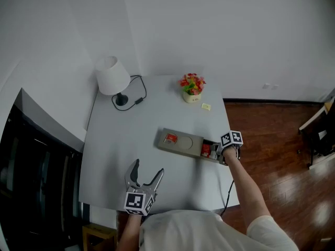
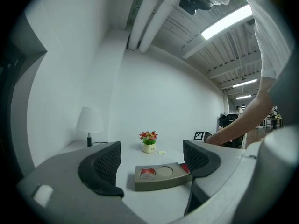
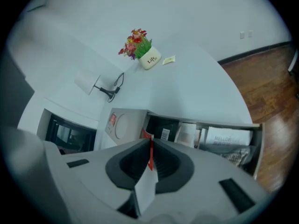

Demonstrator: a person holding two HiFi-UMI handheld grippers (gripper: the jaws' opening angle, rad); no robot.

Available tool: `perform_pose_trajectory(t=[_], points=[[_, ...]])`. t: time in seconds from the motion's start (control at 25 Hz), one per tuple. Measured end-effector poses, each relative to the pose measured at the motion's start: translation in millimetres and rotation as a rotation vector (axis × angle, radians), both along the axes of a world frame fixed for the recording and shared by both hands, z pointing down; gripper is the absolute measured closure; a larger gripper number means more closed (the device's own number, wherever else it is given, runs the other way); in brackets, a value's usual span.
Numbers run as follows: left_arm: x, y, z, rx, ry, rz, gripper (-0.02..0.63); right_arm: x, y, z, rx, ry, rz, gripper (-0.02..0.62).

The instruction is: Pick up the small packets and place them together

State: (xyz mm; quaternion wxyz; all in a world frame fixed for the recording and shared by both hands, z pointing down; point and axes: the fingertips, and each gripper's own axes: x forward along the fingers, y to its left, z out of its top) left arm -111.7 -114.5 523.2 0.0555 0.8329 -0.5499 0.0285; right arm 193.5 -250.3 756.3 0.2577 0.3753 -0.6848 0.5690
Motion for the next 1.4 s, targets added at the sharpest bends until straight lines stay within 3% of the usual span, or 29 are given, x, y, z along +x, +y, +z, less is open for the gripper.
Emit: perform_pose_trajectory(t=[0.32,0.52,0.92,1.12,1.24,1.4], points=[[8.5,-0.2,-2.7,0.011,0.007,0.03,0.198,27.8,10.2,-37.7,0.073,0.016,-0.044,0.589],[4.0,3.1,-3.9,0.012,0.009,0.024,0.198,22.0,2.0,-54.3,0.098,-0.004,-0.051,0.589],[-25.3,15.3,-8.2,0.007,-0.014,-0.043,0.198,-71.6,-27.0,-86.7,0.138,-0.2,-0.117,0.589],[-38.7,20.7,-8.5,0.007,-0.018,-0.083,0.198,-119.7,-33.1,-72.2,0.105,-0.289,-0.14,0.589],[-42.7,24.1,-8.7,0.009,-0.023,-0.099,0.198,-126.7,-35.5,-50.5,0.086,-0.262,-0.101,0.591],[-50.6,27.3,-7.1,0.005,-0.029,-0.116,0.198,-113.5,-43.4,-33.4,0.105,-0.126,-0.091,0.592]])
